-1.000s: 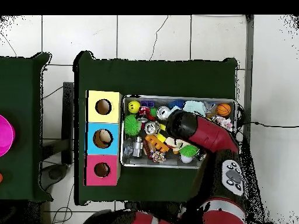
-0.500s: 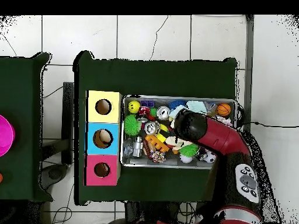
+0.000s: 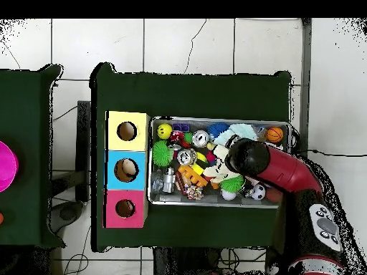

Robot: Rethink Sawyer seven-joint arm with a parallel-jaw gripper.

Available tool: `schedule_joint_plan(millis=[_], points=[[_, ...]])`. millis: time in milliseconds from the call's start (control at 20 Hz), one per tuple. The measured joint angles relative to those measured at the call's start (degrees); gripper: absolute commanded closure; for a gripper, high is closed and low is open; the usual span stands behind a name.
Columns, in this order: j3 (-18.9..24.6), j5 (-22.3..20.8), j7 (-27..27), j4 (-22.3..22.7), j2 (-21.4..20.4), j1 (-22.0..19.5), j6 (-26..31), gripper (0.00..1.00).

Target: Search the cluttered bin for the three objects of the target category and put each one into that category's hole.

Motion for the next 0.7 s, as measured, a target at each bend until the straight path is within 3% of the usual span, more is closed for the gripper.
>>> schedule_joint_plan(millis=[700], points=[[6.7, -9.4, 0.0, -0.1, 0.2, -9.7, 0.1, 0.0]])
